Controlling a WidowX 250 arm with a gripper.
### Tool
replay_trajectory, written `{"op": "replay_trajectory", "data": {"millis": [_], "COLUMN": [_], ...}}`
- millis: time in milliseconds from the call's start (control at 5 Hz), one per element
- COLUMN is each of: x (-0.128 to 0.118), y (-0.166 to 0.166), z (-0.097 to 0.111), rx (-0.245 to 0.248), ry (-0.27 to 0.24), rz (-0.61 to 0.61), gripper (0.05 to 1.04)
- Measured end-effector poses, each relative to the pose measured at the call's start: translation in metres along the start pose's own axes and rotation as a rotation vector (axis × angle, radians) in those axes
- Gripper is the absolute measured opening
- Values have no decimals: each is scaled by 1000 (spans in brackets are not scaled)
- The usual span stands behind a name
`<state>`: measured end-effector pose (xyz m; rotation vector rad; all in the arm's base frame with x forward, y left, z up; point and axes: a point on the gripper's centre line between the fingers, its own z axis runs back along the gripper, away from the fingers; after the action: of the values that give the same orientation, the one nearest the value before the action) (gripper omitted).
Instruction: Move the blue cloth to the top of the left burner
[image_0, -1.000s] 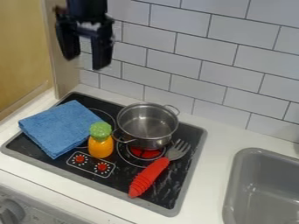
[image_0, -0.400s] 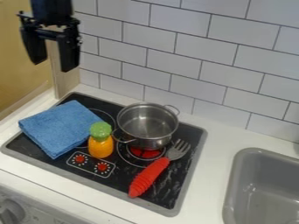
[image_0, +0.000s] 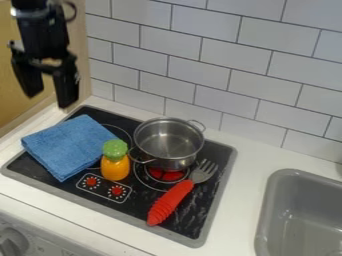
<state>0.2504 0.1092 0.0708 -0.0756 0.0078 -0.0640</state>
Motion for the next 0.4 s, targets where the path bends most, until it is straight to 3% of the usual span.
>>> {"op": "replay_trajectory", "data": {"millis": [400], "x": [7], "y": [17], "z": [-28], "rx": [7], "ry": [-55], "rz": [20], "gripper": [999]}}
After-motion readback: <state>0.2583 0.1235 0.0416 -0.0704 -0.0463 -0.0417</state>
